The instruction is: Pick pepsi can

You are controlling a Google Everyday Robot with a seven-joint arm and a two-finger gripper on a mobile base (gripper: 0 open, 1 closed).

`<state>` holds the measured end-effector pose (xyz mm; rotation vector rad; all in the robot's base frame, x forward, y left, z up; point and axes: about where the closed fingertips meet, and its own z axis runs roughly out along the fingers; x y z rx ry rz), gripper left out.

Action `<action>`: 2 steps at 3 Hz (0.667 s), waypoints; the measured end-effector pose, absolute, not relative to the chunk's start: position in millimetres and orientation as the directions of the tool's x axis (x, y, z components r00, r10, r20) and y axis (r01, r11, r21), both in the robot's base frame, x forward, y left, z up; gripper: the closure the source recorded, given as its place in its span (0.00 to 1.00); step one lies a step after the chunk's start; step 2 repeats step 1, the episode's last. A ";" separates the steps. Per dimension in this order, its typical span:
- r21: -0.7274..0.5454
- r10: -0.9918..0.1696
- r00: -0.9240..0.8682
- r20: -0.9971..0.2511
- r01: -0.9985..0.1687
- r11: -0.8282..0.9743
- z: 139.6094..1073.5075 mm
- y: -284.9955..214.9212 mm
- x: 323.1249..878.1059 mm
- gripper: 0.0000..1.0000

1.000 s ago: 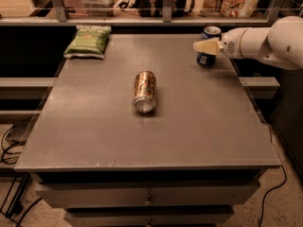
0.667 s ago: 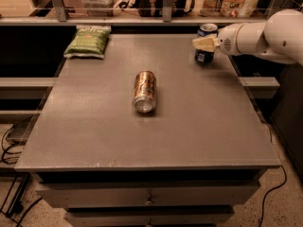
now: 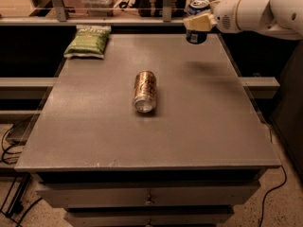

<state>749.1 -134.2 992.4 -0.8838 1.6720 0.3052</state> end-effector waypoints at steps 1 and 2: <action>-0.248 -0.389 -0.053 -0.920 -0.689 0.681 992.4 -134.1 749.2 1.00; -0.248 -0.389 -0.053 -0.920 -0.689 0.681 992.4 -134.1 749.2 1.00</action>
Offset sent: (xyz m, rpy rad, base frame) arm 0.0000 0.0000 0.0000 0.0000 0.0000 0.0000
